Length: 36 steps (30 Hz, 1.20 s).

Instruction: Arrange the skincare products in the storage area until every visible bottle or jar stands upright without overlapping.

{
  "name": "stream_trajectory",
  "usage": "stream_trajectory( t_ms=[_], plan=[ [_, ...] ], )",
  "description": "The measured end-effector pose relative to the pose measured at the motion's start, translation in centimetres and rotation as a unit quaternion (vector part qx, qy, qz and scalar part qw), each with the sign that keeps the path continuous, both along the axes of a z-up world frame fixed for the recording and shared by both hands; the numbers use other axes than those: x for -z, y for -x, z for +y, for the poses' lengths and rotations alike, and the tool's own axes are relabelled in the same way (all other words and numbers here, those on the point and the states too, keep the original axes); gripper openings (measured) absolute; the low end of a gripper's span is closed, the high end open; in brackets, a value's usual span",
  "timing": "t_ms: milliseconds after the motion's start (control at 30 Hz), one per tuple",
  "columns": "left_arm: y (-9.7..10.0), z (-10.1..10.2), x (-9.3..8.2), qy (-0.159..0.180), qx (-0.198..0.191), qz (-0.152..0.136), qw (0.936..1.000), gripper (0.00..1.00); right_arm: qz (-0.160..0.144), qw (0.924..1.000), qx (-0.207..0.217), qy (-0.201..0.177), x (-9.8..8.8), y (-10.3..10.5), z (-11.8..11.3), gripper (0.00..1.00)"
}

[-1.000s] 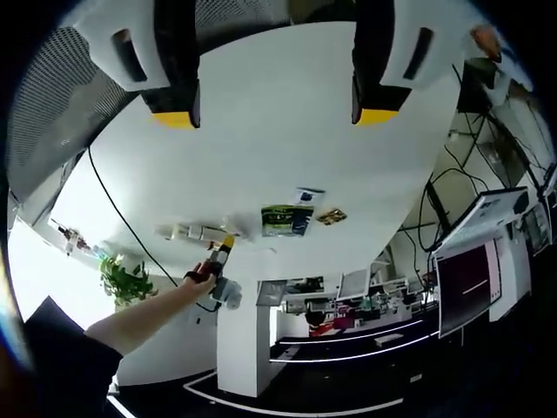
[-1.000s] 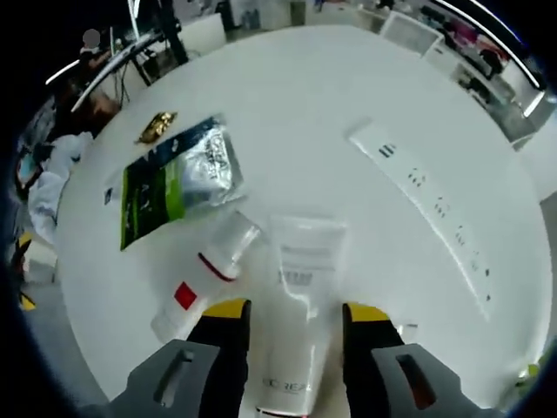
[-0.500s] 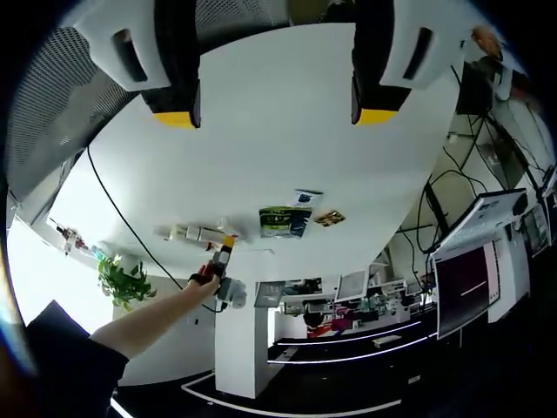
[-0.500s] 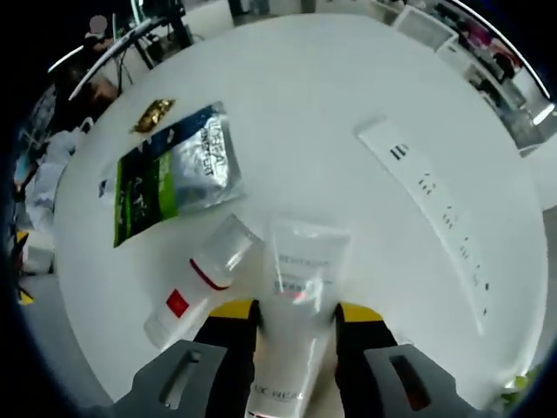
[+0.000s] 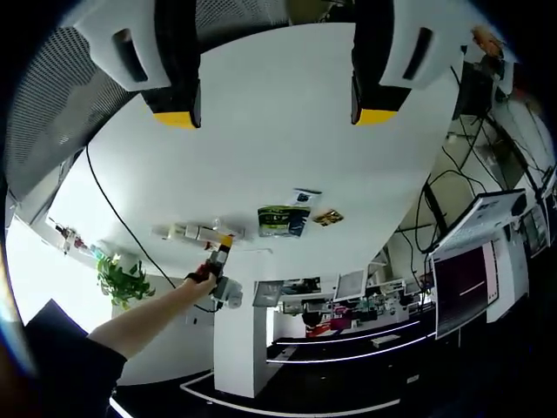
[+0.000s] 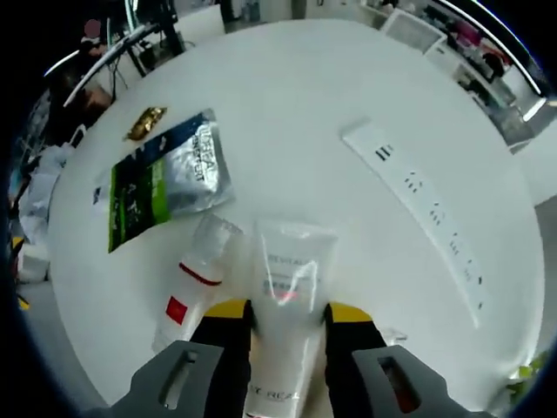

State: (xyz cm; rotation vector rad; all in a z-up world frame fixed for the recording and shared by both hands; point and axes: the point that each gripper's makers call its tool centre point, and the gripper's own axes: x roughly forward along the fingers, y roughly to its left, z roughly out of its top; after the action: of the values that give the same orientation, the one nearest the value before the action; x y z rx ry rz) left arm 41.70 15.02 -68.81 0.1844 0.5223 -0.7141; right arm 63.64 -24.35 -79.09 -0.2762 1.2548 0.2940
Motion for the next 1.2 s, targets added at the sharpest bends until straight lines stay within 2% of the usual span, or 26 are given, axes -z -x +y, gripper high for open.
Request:
stream_trajectory(
  t_ms=[467,600,733,833,1067,1200],
  plan=[
    [0.1,-0.2,-0.1,0.003,0.006,-0.003,1.0,0.63,-0.063,0.9977,0.024,0.001,-2.7,0.5,-0.7,0.23],
    [0.1,-0.3,-0.1,0.004,0.009,-0.002,0.9999,0.63,-0.092,0.9953,0.029,-0.002,-3.7,0.7,-0.5,0.23],
    [0.2,-0.4,-0.1,0.005,0.012,-0.003,0.9999,0.63,-0.147,0.9883,0.042,-0.009,-5.3,0.8,-0.2,0.23],
    [0.2,-0.4,-0.2,0.006,0.013,-0.003,0.9999,0.63,-0.183,0.9819,0.048,-0.009,-6.3,1.7,-0.1,0.23],
    [0.3,-0.6,-0.2,0.007,0.018,-0.003,0.9998,0.63,-0.246,0.9659,0.081,-0.005,-7.9,3.1,-0.5,0.23],
    [0.4,-0.6,-0.2,0.006,0.019,-0.003,0.9998,0.63,-0.267,0.9582,0.102,-0.008,-8.7,3.8,-0.5,0.23]
  ],
)
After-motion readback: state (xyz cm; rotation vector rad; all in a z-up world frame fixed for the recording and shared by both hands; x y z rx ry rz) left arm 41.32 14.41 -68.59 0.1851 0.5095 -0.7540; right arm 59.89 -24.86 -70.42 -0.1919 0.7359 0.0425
